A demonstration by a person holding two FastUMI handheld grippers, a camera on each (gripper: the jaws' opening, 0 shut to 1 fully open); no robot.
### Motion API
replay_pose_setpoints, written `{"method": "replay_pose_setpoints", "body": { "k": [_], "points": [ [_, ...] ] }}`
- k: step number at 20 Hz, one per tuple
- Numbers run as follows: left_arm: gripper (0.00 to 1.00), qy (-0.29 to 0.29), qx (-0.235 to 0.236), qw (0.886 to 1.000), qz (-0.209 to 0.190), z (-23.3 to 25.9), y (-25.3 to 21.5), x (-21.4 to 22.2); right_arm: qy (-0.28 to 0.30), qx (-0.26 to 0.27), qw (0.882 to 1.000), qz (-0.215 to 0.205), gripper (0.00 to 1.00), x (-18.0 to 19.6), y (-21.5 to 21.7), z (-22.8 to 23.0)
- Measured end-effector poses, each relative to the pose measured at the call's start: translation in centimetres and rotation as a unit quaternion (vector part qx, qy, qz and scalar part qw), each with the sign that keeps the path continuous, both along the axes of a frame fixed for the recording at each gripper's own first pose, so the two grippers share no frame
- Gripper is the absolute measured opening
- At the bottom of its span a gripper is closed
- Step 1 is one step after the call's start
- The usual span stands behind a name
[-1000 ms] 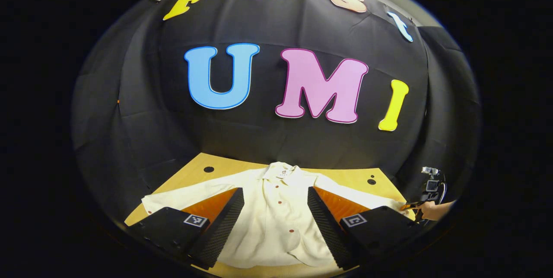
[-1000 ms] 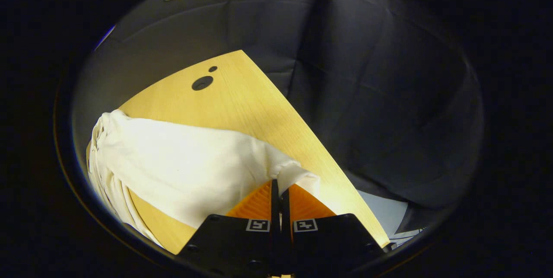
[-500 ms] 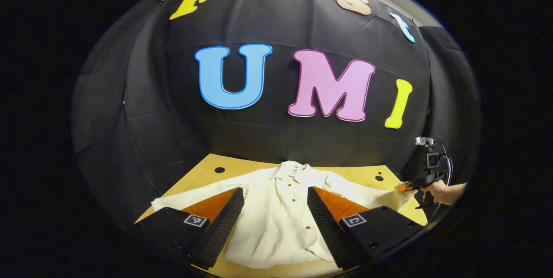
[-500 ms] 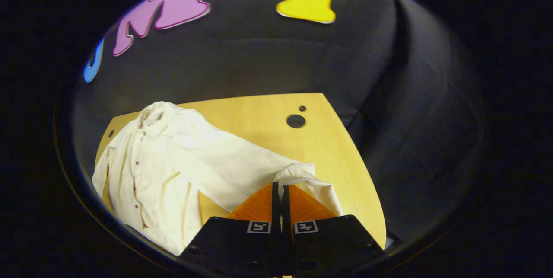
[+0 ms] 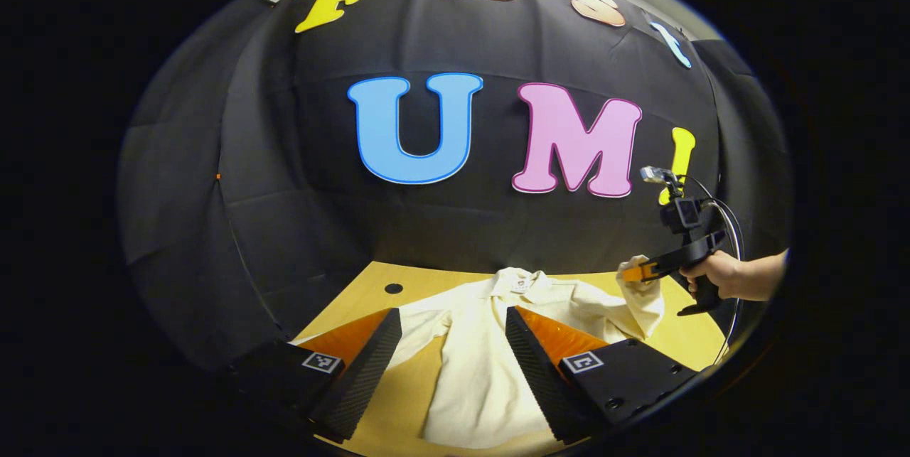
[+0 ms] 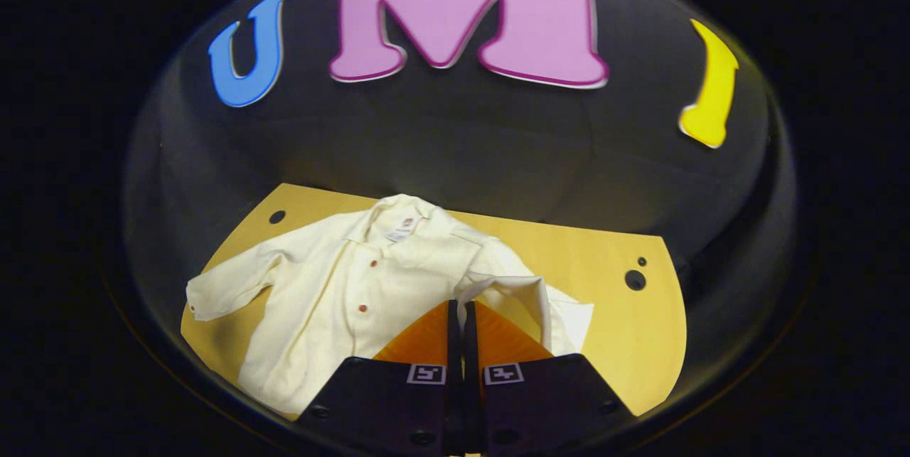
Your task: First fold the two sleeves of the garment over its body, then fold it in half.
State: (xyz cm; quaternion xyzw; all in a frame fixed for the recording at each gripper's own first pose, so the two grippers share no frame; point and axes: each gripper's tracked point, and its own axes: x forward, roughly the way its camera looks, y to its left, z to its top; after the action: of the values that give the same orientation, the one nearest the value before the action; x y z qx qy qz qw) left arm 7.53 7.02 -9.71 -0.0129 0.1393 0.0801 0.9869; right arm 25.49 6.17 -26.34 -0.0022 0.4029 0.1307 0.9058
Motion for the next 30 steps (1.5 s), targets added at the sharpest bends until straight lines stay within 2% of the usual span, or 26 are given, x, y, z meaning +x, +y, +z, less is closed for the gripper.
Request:
{"method": "replay_pose_setpoints", "body": {
  "k": [8, 10, 11, 13, 14, 16, 17, 19, 20, 21, 25, 30],
  "points": [
    [0.97, 0.031, -0.030, 0.998, 0.045, -4.8, 8.5, -3.1, 0.030, 0.005, 0.993, 0.115, 0.05, -1.8, 18.3, -4.8],
    [0.97, 0.036, -0.039, 0.997, 0.060, -6.1, 10.5, -4.0, 0.025, -0.008, 0.990, 0.137, 0.05, -2.0, 21.4, -6.0],
    [0.97, 0.038, -0.045, 0.996, 0.068, -6.8, 11.5, -4.4, 0.024, -0.013, 0.989, 0.146, 0.08, -2.3, 22.5, -6.3],
    [0.97, 0.040, -0.058, 0.994, 0.084, -7.9, 12.9, -4.9, 0.022, -0.001, 0.987, 0.158, 0.21, -2.6, 24.6, -6.6],
    [0.97, 0.039, -0.061, 0.993, 0.090, -8.3, 13.6, -4.9, 0.019, 0.004, 0.987, 0.157, 0.29, -2.7, 24.8, -6.4],
    [0.97, 0.038, -0.052, 0.993, 0.102, -9.3, 15.2, -5.1, -0.001, 0.015, 0.989, 0.148, 0.30, -2.6, 24.8, -5.1],
    [0.97, 0.040, -0.048, 0.992, 0.110, -10.0, 16.0, -5.1, -0.016, 0.017, 0.989, 0.143, 0.37, -2.6, 24.0, -3.8],
    [0.93, 0.047, -0.051, 0.990, 0.125, -11.3, 17.5, -4.9, -0.046, 0.023, 0.990, 0.128, 0.65, -2.4, 22.3, -1.4],
    [0.93, 0.048, -0.056, 0.989, 0.132, -11.9, 18.2, -4.8, -0.061, 0.029, 0.991, 0.119, 0.71, -2.5, 21.2, 0.0],
    [0.97, 0.052, -0.059, 0.987, 0.139, -12.6, 18.9, -4.6, -0.075, 0.032, 0.991, 0.109, 0.85, -2.5, 20.1, 1.4],
    [0.97, 0.085, -0.069, 0.979, 0.171, -16.0, 22.0, -4.0, -0.138, 0.024, 0.988, 0.068, 0.91, -3.1, 14.7, 6.7],
    [0.97, 0.131, -0.099, 0.966, 0.202, -21.2, 26.2, -2.5, -0.160, 0.031, 0.987, 0.016, 0.98, -5.9, 9.2, 11.1]
  ]
}}
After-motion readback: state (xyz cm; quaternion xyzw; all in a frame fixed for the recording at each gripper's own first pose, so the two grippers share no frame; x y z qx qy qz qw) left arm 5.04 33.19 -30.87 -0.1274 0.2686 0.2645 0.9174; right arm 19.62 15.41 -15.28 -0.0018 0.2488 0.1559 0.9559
